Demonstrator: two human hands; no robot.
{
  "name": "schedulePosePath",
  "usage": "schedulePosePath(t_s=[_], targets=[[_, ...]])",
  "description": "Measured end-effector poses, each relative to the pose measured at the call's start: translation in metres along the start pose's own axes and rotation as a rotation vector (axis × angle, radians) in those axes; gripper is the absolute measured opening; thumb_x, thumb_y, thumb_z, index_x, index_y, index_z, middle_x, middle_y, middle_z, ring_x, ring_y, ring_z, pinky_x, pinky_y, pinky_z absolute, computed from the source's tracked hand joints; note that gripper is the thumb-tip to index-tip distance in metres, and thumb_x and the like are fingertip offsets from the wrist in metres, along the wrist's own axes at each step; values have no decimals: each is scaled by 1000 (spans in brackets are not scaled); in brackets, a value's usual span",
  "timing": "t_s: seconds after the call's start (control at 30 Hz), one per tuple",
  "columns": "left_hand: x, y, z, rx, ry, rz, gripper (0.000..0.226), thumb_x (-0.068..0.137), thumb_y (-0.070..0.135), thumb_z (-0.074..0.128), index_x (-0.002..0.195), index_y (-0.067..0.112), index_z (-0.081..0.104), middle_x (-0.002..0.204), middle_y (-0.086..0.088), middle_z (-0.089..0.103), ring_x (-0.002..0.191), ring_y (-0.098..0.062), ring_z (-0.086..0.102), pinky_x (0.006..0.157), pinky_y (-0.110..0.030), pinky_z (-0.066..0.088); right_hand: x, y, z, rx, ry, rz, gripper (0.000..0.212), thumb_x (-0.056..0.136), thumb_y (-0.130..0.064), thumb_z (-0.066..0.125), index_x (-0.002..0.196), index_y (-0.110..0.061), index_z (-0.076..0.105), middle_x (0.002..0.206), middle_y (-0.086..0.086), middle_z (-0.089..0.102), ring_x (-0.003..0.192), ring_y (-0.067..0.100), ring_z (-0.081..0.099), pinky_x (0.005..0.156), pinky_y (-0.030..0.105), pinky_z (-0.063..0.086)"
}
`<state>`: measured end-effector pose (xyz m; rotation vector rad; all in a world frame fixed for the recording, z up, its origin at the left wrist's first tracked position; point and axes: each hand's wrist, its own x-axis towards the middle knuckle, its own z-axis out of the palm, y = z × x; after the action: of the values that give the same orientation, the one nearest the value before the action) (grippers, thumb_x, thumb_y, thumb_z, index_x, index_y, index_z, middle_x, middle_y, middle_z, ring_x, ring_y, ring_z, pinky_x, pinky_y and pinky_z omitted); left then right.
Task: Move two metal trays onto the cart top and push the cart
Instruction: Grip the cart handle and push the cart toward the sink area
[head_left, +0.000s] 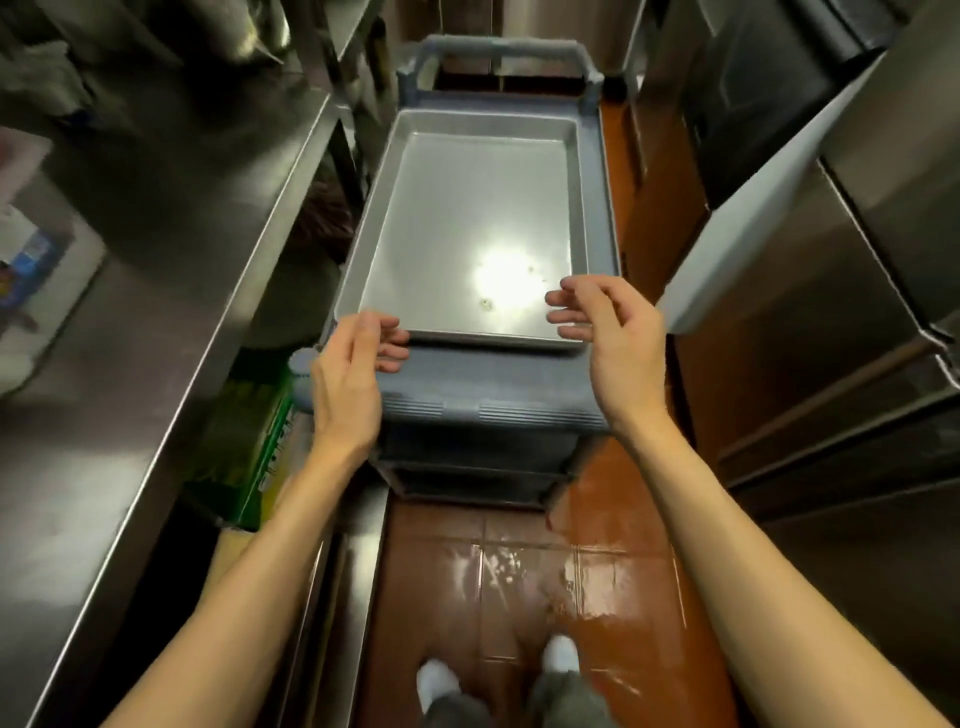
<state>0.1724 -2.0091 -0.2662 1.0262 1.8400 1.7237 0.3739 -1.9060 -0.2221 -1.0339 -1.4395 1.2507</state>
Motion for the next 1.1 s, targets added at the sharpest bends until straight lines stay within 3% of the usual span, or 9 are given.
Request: schedulePosePath(t_s=[0.07, 0.13, 0.27, 0.37, 0.43, 0.5, 0.63, 0.8, 1.1], targets=[[0, -14, -5, 84, -34, -2, 38, 94, 50, 39, 94, 23, 65, 88, -3, 71, 84, -28, 69, 77, -42, 55, -6, 14, -1, -77, -8, -6, 19, 97, -21, 53, 99, -10, 69, 88, 3, 73, 81, 16, 70, 75, 32, 57], [4, -35, -12, 327, -133, -1, 38, 95, 49, 41, 97, 20, 65, 94, -4, 71, 92, -27, 67, 85, -43, 51, -9, 34, 0, -248, -35, -25, 19, 96, -28, 53, 95, -16, 68, 87, 1, 73, 84, 18, 69, 76, 35, 54], [9, -72, -30, 1042, -519, 69, 41, 100, 46, 40, 112, 16, 65, 116, -10, 68, 111, -31, 58, 95, -43, 37, -11, 80, 5, -970, -325, -31, 44, 99, -47, 35, 93, -15, 65, 97, 11, 71, 92, 32, 63, 78, 40, 47], [16, -78, -25, 1229, -641, 78, 51, 96, 60, 33, 108, 18, 59, 118, -9, 64, 113, -30, 52, 98, -47, 33, -24, 111, 7, -1372, -399, -102, 55, 101, -47, 23, 92, -13, 66, 98, 11, 72, 94, 34, 62, 87, 44, 40], [21, -78, -22, 1266, -714, 70, 59, 90, 72, 30, 101, 20, 56, 115, -9, 63, 111, -30, 52, 96, -50, 33, -24, 118, 5, -1389, -409, -121, 57, 100, -50, 21, 90, -14, 64, 95, 9, 72, 91, 33, 62, 87, 46, 38], [25, -79, -24, 1300, -778, 70, 68, 86, 77, 30, 109, 19, 56, 117, -9, 61, 113, -29, 51, 97, -51, 33, -18, 119, 1, -1330, -483, -86, 60, 97, -60, 22, 87, -14, 60, 96, 11, 70, 93, 33, 61, 87, 49, 37], [29, -83, -23, 1316, -783, 89, 72, 84, 79, 25, 112, 19, 55, 116, -8, 59, 111, -28, 49, 97, -50, 33, -12, 119, -5, -1339, -545, -112, 66, 90, -72, 23, 91, -16, 57, 101, 10, 68, 95, 31, 58, 86, 49, 36], [41, -90, -24, 1338, -806, 128, 79, 80, 83, 15, 110, 21, 53, 112, -6, 60, 108, -27, 50, 96, -49, 34, -5, 122, 0, -1368, -514, -110, 67, 90, -72, 21, 96, -18, 60, 104, 6, 69, 98, 28, 58, 86, 50, 35], [95, -92, -2, 1357, -887, 166, 81, 81, 83, 16, 115, 20, 53, 117, -10, 61, 111, -28, 52, 97, -48, 35, 42, 128, 8, -1407, -493, -74, 67, 88, -72, 18, 97, -20, 59, 105, 6, 68, 99, 27, 57, 87, 52, 34]])
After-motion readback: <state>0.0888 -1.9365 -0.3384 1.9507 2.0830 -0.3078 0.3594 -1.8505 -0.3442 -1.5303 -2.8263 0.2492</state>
